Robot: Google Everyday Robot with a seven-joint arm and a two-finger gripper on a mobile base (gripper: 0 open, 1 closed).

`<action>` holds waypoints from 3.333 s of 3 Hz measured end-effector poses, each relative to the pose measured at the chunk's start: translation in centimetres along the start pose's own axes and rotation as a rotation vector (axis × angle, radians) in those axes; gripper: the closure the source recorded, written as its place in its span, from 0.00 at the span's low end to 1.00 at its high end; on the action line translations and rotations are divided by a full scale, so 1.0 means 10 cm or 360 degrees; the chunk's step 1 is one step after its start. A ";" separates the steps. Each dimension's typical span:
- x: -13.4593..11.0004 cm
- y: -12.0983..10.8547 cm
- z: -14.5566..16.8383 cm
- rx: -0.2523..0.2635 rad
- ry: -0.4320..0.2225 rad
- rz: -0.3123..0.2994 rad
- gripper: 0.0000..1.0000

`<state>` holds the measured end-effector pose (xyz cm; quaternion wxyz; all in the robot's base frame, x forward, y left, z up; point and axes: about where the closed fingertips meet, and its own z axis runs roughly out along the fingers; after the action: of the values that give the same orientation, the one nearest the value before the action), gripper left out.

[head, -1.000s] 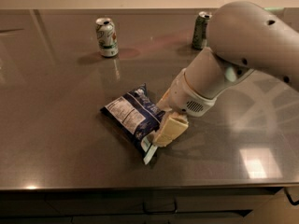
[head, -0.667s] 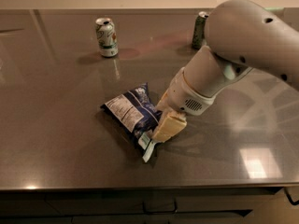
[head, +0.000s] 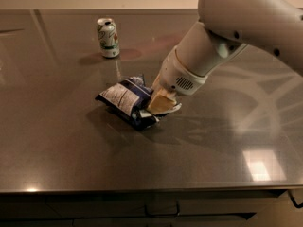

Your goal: Move blue chip bag near 7up can

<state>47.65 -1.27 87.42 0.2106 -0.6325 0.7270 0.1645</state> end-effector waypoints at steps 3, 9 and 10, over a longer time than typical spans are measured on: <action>-0.49 -0.82 -0.07 0.0152 -0.0098 0.0059 1.00; -0.43 -1.74 0.11 0.0257 -0.0040 0.0100 0.08; -0.44 -1.74 0.13 0.0253 -0.0039 0.0098 0.00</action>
Offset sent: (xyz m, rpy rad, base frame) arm 0.0974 0.0305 0.0453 0.0774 -0.0843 -0.1031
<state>65.47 0.57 88.99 0.2638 -0.5890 0.7543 0.1204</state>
